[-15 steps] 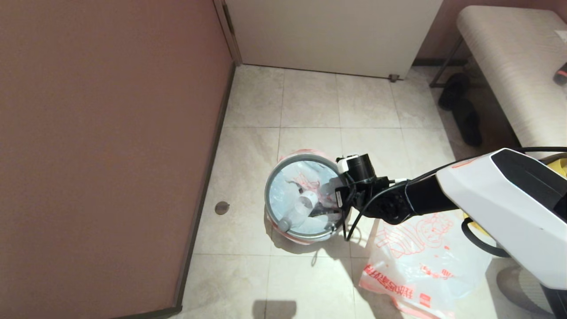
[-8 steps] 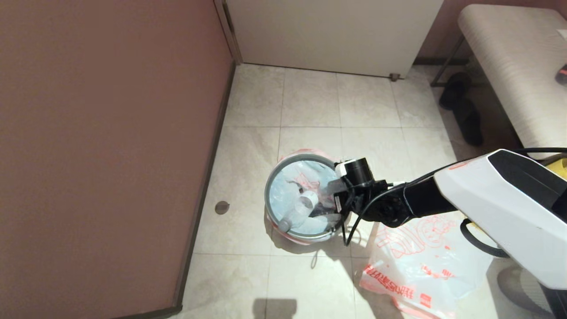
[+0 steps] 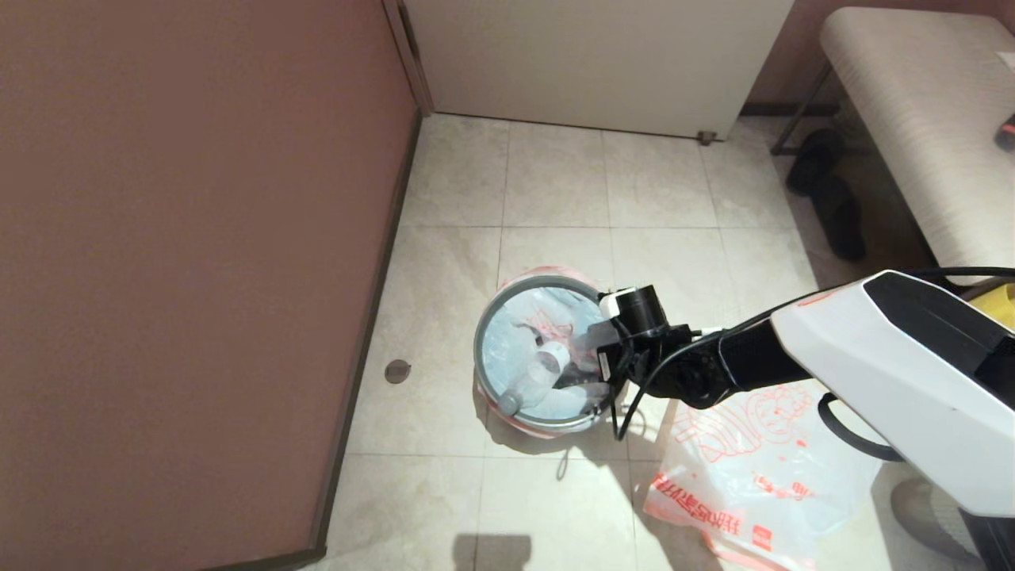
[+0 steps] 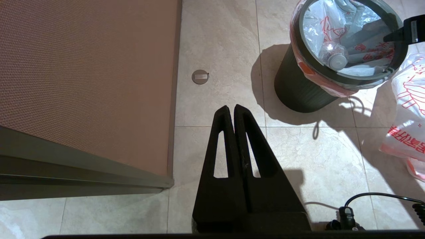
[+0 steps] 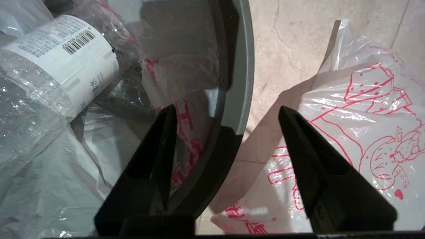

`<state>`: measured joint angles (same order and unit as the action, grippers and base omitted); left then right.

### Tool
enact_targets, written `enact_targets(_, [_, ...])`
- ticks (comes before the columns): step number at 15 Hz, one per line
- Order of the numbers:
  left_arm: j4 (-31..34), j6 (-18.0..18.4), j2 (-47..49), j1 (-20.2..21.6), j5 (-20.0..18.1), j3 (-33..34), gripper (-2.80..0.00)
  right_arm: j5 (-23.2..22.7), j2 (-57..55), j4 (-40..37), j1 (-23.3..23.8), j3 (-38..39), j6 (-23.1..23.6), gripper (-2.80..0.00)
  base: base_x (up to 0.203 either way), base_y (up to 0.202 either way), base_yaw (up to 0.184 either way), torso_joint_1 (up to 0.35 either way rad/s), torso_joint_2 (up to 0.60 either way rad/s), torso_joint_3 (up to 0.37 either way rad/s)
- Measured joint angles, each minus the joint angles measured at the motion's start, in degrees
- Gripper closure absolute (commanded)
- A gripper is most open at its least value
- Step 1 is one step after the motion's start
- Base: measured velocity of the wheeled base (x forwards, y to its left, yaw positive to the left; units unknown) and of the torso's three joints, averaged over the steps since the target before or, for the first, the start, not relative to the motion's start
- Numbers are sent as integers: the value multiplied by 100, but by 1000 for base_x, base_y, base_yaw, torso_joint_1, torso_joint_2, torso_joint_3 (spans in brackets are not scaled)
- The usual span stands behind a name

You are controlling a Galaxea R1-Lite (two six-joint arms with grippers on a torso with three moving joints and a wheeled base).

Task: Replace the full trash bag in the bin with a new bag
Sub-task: Place the trash can ring on the floor

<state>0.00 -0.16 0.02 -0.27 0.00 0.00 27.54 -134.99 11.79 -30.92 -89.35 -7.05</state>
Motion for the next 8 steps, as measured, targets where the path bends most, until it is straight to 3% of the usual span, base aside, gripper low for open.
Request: enact_targets(8, [0, 0, 0, 2, 0, 0, 0, 16, 58, -45, 1, -35, 23, 0, 0, 0, 0, 0, 0, 0])
